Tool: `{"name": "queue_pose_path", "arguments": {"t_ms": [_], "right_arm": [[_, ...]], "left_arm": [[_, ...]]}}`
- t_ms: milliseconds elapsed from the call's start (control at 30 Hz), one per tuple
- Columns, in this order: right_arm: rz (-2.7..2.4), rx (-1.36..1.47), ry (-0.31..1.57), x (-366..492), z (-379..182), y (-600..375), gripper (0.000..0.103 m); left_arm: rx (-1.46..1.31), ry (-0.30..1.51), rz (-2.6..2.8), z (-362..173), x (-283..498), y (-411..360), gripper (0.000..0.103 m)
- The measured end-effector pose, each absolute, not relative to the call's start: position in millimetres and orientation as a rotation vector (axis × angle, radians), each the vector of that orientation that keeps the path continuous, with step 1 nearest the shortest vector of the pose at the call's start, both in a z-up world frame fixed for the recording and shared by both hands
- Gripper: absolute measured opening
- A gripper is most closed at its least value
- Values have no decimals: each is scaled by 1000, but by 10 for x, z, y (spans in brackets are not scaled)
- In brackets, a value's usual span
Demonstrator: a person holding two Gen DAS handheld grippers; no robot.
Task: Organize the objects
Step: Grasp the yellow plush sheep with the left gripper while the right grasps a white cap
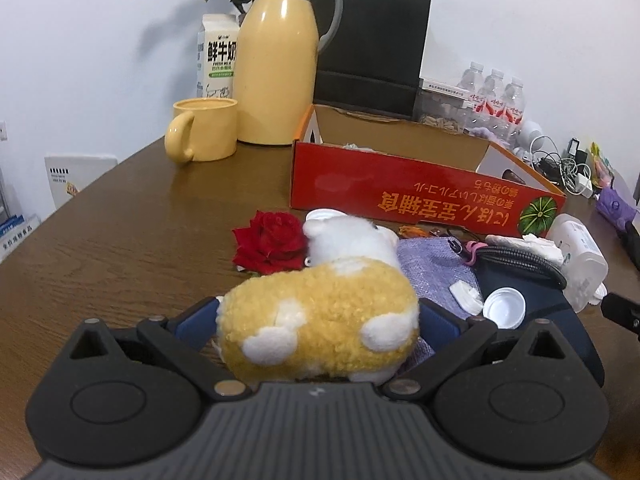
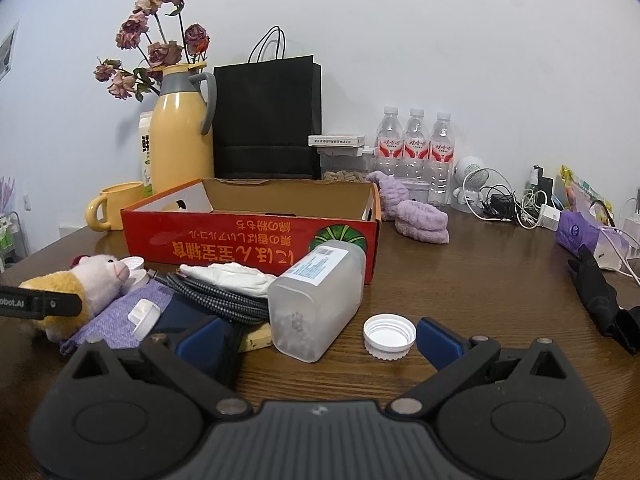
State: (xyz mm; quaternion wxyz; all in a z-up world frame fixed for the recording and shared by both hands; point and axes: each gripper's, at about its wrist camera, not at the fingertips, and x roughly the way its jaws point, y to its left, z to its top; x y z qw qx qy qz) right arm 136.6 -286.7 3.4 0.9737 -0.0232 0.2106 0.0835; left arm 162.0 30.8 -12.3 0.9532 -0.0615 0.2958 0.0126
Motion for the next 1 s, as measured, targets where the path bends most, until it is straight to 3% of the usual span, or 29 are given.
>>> {"name": "queue_pose_path", "arguments": {"t_ms": [900,1000], "right_arm": [[69,-96,533,1663,-57,-3224,103],[81,-120,585,1806,-91,-3302,98]], "left_arm": [[-213,618,21,-208,1686,388,98],[-214,617,23,-211,1686,393,98]]}}
